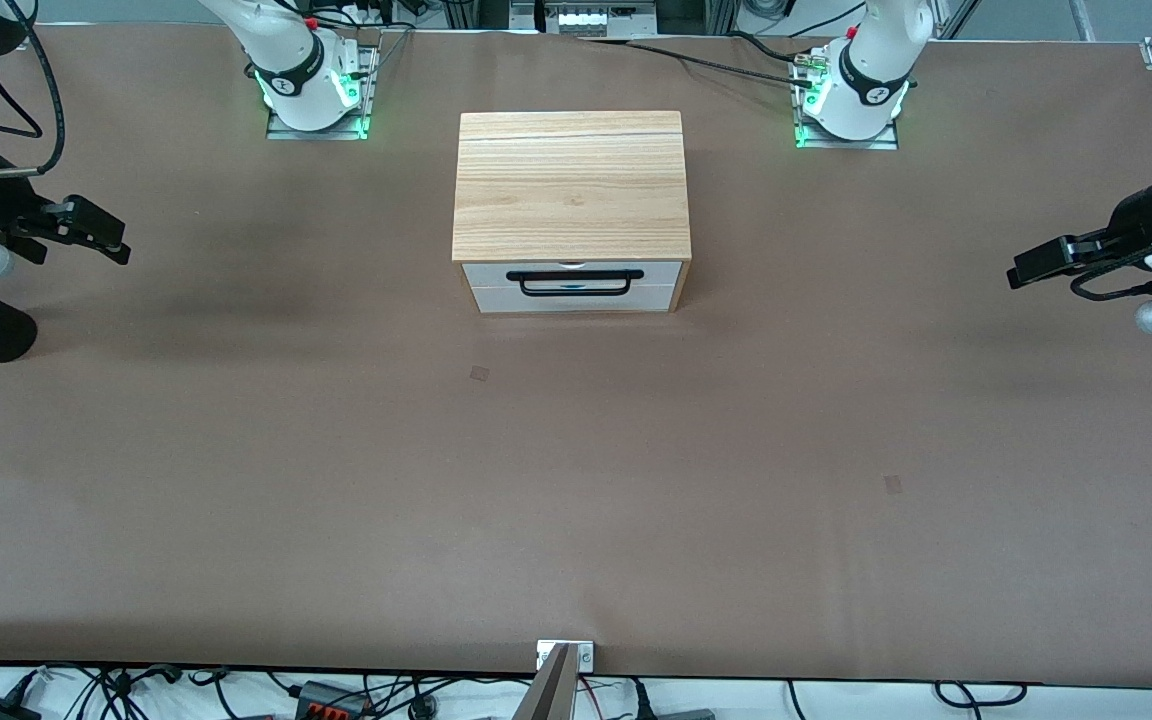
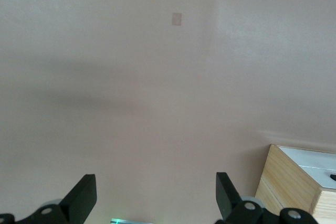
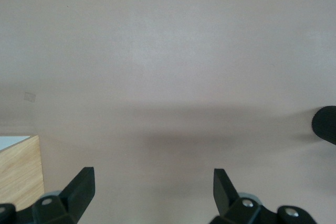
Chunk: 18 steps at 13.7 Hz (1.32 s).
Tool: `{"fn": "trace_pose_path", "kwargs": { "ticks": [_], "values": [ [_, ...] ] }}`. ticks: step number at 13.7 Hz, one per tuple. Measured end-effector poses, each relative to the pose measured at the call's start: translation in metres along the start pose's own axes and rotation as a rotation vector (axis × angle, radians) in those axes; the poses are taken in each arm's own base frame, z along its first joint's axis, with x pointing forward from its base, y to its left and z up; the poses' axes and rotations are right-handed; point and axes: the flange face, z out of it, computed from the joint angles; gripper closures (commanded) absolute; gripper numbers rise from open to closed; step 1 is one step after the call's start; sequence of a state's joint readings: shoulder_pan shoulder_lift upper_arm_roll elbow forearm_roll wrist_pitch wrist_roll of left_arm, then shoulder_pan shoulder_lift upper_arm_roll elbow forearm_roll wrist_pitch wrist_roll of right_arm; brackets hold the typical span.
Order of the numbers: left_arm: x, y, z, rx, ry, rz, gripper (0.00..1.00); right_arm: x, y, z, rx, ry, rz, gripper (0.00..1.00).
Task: Pull top drawer with both arms simultaneously
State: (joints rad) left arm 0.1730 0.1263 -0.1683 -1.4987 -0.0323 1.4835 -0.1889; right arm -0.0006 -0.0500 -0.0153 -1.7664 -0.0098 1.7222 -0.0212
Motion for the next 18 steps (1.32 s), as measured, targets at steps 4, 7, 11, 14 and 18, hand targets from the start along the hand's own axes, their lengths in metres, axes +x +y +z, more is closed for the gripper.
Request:
{"fn": "trace_pose_path", "kwargs": {
  "ticks": [4,7,11,14,18],
  "values": [
    [0.0,0.001,0.0,-0.006,0.001,0.002,0.0,0.0,0.0,0.0,0.0,0.0,0.0,0.0],
    [-0.002,0.014,0.0,-0.066,-0.007,0.02,0.0,0.0,0.0,0.0,0.0,0.0,0.0,0.0],
    [0.008,0.038,0.015,-0.247,-0.069,0.036,0.0,0.001,0.0,0.003,0.0,-0.004,0.0,0.0],
    [0.035,0.064,0.057,-0.486,-0.176,0.022,0.0,0.01,-0.001,0.025,0.001,-0.041,-0.002,0.0],
    [0.058,0.096,0.095,-0.622,-0.201,0.044,0.0,0.038,-0.035,0.094,0.001,-0.128,-0.059,0.0]
  ]
}}
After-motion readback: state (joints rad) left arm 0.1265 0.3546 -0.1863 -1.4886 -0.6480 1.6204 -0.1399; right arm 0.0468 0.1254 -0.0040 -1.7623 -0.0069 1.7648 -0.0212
